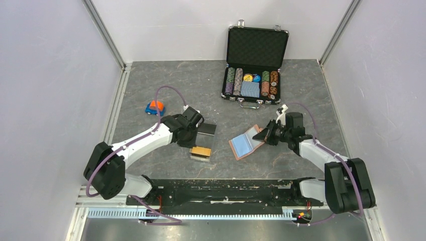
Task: Put the credit cards into the card holder
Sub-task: Place the card holder at the center of the board.
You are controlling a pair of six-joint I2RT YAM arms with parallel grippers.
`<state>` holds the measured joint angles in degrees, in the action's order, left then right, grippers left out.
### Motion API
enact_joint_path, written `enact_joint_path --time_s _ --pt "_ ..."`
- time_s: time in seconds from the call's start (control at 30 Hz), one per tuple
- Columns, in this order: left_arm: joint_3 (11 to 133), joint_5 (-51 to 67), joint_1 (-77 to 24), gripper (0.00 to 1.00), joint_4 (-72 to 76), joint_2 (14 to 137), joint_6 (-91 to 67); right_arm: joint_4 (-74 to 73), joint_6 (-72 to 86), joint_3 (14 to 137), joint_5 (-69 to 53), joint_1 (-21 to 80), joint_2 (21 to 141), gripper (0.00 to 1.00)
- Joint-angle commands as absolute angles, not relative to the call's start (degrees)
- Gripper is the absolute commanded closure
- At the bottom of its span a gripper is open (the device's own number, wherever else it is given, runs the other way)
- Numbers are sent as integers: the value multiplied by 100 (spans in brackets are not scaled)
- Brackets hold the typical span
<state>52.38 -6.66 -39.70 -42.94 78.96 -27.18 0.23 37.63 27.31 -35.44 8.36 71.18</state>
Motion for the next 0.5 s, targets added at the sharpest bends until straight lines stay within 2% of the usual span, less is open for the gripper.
enact_joint_path --time_s 0.0,0.13,0.37,0.47 --pt "5370 -885 -3877 98 -4043 7745 -3058 1131 4478 2103 -3085 816 6787 100" --pt "5476 -817 -3858 98 -3982 7899 -2847 1134 4616 1559 -2719 815 6598 99" --pt "5649 -652 -3850 98 -3963 8122 -2631 -207 3946 1650 -2151 813 6063 46" --pt "5681 -585 -3842 98 -3964 8095 -2585 -1040 3435 2034 -1596 809 5778 28"
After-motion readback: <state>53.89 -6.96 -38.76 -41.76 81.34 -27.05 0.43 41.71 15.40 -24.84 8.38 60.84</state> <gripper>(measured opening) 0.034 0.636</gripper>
